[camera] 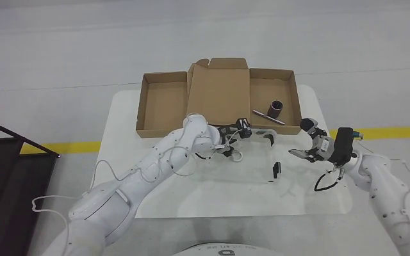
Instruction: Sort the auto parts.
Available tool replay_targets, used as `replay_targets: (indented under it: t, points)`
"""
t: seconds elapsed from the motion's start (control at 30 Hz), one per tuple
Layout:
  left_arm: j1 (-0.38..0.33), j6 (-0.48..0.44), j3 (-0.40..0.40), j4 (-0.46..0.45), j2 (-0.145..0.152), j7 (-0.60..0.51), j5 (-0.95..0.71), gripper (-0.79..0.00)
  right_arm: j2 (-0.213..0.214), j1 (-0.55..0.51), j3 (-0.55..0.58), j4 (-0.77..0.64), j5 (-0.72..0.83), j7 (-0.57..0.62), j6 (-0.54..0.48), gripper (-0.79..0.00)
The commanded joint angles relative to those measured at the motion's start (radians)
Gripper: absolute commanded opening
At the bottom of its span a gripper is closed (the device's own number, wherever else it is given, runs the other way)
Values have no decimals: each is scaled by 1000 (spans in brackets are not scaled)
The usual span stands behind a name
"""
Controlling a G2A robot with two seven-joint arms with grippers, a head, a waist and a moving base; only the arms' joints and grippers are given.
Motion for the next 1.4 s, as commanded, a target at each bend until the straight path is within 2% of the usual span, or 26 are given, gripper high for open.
replay_targets:
  t: [0.0,0.07,0.2,0.47,0.73,1.1,1.13,1.17,1.2,1.37]
  points:
    - [-2,-5,-2,7,-2,8,-1,-570,0,0,0,0,0,0,0,0]
    - [-5,-11,2,15,-6,14,0,-600,0,0,0,0,0,0,0,0]
    - [-14,-32,15,33,-18,29,-7,-600,0,0,0,0,0,0,0,0]
    - [-28,-61,39,72,-41,37,-20,-548,0,0,0,0,0,0,0,0]
    - [-40,-78,69,116,-68,46,-17,-594,0,0,0,0,0,0,0,0]
    - [-60,-59,100,190,-108,47,-7,-622,0,0,0,0,0,0,0,0]
    - [-61,-58,102,196,-111,49,-6,-634,0,0,0,0,0,0,0,0]
    - [-63,-57,104,200,-114,49,-4,-680,0,0,0,0,0,0,0,0]
    - [-64,-57,106,203,-116,51,-1,-785,0,0,0,0,0,0,0,0]
    - [-70,-44,100,198,-120,77,22,-785,0,0,0,0,0,0,0,0]
